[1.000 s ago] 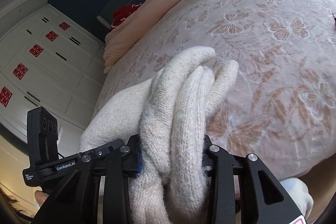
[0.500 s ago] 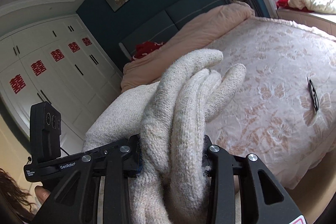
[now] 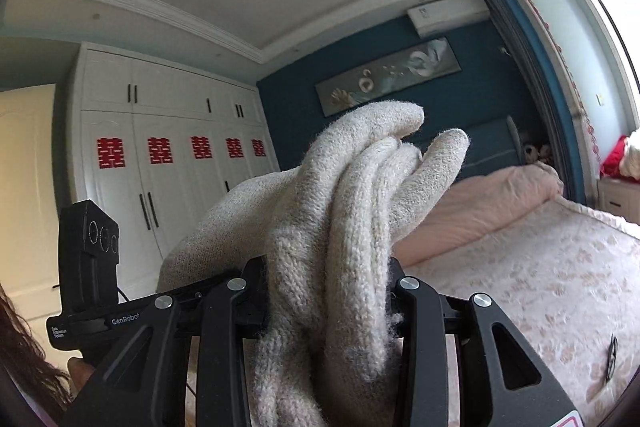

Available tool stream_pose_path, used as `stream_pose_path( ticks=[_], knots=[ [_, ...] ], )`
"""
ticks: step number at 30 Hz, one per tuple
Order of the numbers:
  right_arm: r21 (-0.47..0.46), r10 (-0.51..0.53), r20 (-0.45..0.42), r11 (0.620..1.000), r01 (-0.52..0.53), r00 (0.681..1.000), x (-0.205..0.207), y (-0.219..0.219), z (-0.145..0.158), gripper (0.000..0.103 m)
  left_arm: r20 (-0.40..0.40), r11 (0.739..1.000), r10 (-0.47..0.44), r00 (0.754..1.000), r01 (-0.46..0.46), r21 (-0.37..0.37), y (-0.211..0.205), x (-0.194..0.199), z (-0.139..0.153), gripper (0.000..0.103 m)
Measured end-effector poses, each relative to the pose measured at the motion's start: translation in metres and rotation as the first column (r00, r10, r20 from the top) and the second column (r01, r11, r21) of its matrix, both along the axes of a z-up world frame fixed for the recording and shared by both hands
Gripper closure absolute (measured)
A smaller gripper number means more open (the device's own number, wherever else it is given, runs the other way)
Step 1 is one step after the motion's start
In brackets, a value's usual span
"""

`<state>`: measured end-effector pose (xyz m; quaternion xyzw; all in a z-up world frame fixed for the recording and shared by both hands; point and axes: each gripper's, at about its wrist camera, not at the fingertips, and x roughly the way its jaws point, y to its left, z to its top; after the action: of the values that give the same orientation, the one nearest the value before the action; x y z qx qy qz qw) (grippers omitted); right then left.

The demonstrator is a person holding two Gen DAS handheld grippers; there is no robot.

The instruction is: Fold small clothes

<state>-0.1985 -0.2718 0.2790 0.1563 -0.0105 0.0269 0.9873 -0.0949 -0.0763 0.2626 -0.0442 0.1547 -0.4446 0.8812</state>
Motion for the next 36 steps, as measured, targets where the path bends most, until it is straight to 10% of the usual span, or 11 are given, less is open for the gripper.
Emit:
stream_pose_path(
  ticks=[10,16,31,34,36],
  knots=[
    [-0.067,0.186,0.123,0.981,-0.179,0.975,0.077,0.061,0.049,0.067,0.202,0.987,0.154,0.967,-0.142,-0.074,0.084,0.040,0.041,0.050],
    [-0.022,0.262,0.066,0.965,-0.261,0.963,0.146,0.087,0.031,0.067,0.180,0.978,0.209,0.961,-0.202,-0.060,0.116,0.099,0.020,0.049],
    [0.207,0.301,-0.280,0.946,-0.249,0.912,0.304,0.099,-0.173,0.066,-0.113,0.955,0.294,0.949,-0.285,0.084,0.138,0.256,-0.168,0.049],
    [0.215,0.272,-0.415,0.957,-0.197,0.868,0.331,0.097,-0.248,0.060,-0.193,0.941,0.322,0.927,-0.292,0.168,0.123,0.278,-0.245,0.046],
    [0.230,0.239,-0.584,0.965,-0.125,0.776,0.348,0.089,-0.314,0.056,-0.283,0.909,0.385,0.878,-0.308,0.282,0.111,0.295,-0.312,0.043]
  ],
)
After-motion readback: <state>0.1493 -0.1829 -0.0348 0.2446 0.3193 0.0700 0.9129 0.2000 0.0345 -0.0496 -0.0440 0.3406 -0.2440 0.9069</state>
